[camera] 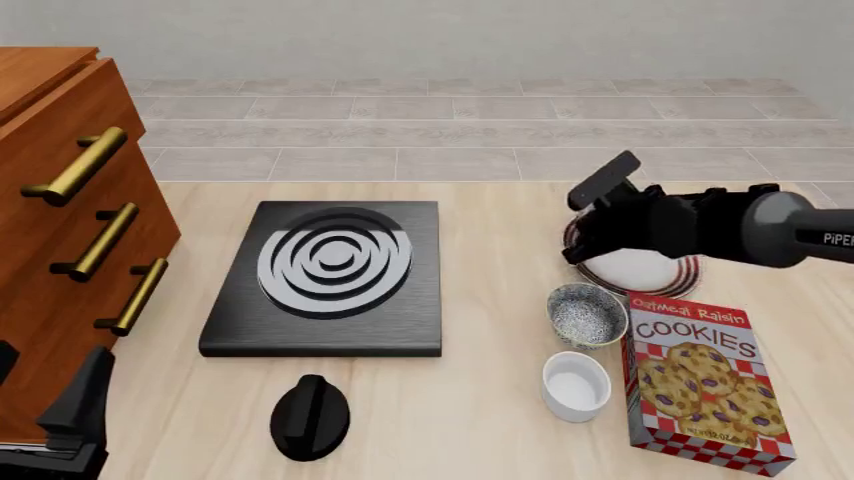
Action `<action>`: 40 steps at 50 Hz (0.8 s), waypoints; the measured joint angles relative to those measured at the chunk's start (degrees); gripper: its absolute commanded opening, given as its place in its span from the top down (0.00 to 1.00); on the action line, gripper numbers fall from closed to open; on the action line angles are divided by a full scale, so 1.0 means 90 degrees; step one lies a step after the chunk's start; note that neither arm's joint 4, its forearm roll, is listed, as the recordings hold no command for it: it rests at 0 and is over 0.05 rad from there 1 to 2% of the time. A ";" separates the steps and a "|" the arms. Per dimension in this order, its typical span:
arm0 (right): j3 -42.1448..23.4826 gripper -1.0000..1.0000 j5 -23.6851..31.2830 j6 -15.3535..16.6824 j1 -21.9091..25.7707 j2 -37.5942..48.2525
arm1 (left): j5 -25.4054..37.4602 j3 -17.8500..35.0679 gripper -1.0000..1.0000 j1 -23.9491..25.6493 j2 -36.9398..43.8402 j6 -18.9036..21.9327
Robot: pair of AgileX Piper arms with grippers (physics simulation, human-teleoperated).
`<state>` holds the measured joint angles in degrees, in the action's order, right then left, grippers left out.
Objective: Pick the akita bowl from table center and place it on the plate.
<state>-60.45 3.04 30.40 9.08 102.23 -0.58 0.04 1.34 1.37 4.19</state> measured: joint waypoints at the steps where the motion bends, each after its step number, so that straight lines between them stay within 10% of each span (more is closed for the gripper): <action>1: 0.0000 1.00 -0.0008 -0.0004 -0.0045 0.0010 | -0.0002 0.0000 0.00 0.0002 0.0006 0.0002; 40: -0.0230 1.00 -0.0098 -0.0319 -0.1126 0.0689 | -0.0027 0.0000 0.00 0.0051 0.0069 0.0068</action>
<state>-62.52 2.15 27.52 -1.05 108.43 -0.82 0.04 1.79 1.99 4.81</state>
